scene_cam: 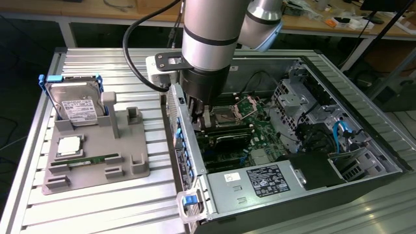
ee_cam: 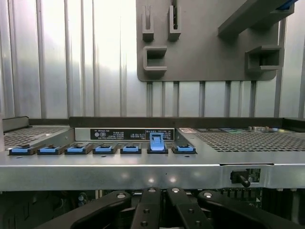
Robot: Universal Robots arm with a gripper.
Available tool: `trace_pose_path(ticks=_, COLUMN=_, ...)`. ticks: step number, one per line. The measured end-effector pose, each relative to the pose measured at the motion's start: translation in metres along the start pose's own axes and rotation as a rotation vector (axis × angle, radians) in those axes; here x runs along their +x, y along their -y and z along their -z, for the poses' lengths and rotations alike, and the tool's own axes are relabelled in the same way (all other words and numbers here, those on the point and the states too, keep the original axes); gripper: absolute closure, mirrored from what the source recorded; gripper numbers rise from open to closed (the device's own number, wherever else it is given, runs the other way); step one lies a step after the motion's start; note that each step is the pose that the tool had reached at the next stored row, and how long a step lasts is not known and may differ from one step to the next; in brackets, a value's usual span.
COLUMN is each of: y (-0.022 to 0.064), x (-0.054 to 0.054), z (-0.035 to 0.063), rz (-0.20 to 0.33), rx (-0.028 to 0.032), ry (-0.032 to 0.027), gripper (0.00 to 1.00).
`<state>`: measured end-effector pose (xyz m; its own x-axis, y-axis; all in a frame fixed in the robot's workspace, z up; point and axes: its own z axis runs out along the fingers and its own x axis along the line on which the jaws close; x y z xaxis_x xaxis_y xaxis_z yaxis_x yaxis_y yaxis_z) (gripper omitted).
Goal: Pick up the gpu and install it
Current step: 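Press down on the gpu until it lock into place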
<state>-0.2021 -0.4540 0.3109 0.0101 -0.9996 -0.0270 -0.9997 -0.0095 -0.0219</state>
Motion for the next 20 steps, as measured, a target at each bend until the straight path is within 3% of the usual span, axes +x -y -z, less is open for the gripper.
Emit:
trace_pose_path(ticks=3, y=-0.0002, x=0.000, z=0.0054, rz=0.000, rx=-0.0008, ry=-0.0016, gripper=0.89)
trace_pose_path(ticks=11, y=0.0021, x=0.000, z=0.0053, rz=0.000, rx=-0.0008, ry=-0.0019, gripper=0.89)
trace_pose_path(ticks=20, y=0.0229, x=0.001, z=0.0047, rz=0.000, rx=-0.0005, ry=-0.0018, gripper=0.89)
